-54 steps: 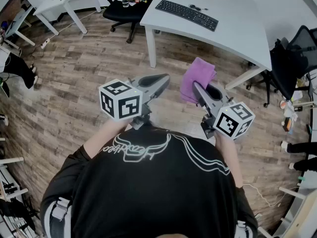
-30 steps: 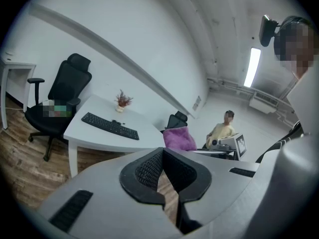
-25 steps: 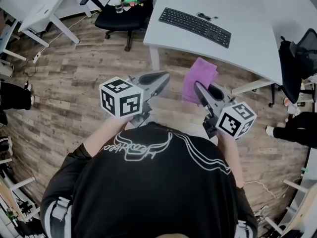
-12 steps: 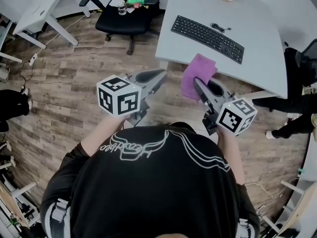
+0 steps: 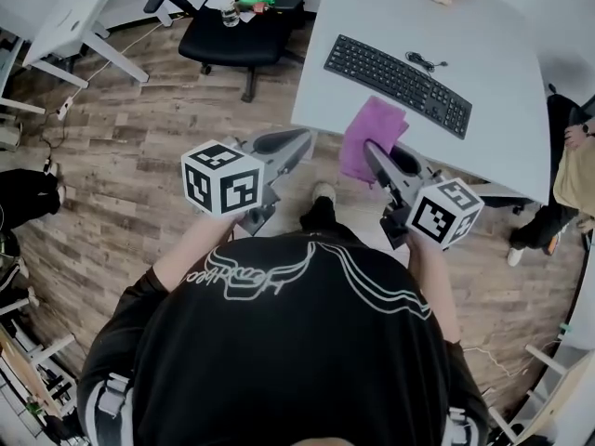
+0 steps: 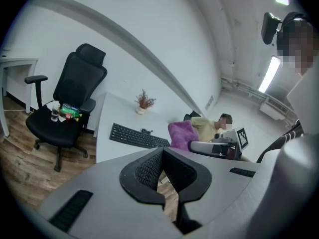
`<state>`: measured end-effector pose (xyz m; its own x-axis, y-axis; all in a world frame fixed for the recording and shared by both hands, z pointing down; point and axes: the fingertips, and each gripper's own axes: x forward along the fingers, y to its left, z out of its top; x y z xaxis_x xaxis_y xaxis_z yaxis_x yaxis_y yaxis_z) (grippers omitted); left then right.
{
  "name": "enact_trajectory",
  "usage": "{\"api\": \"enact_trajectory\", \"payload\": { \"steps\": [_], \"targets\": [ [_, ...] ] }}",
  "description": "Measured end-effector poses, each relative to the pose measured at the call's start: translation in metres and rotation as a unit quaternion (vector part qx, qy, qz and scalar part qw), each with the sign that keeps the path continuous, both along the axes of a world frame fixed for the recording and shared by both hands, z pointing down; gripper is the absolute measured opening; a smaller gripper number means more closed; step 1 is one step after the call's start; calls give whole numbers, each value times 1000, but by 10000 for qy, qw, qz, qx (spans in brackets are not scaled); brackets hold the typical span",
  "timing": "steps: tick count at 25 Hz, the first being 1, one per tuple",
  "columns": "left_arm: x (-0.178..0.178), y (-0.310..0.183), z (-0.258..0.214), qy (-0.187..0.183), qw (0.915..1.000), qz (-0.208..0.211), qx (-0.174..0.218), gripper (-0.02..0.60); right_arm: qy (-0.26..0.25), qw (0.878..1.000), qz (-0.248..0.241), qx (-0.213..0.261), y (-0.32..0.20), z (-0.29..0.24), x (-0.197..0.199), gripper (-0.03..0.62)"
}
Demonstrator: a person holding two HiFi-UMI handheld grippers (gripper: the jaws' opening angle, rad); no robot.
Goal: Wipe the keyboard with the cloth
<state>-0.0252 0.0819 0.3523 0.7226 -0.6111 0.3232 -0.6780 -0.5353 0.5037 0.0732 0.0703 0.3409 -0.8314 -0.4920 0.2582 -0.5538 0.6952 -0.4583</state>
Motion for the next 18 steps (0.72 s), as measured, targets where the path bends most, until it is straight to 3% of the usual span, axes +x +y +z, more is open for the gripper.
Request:
{"api": "enact_trajectory", "payload": {
  "steps": [12, 18],
  "targets": [
    [19, -144, 16, -130, 9988, -132, -444, 5, -82, 9992, -74, -395, -139, 18, 19, 54],
    [31, -194, 24, -178, 9982, -146, -556, 5, -108, 9985, -211, -488, -189, 34, 26, 54]
  ]
}}
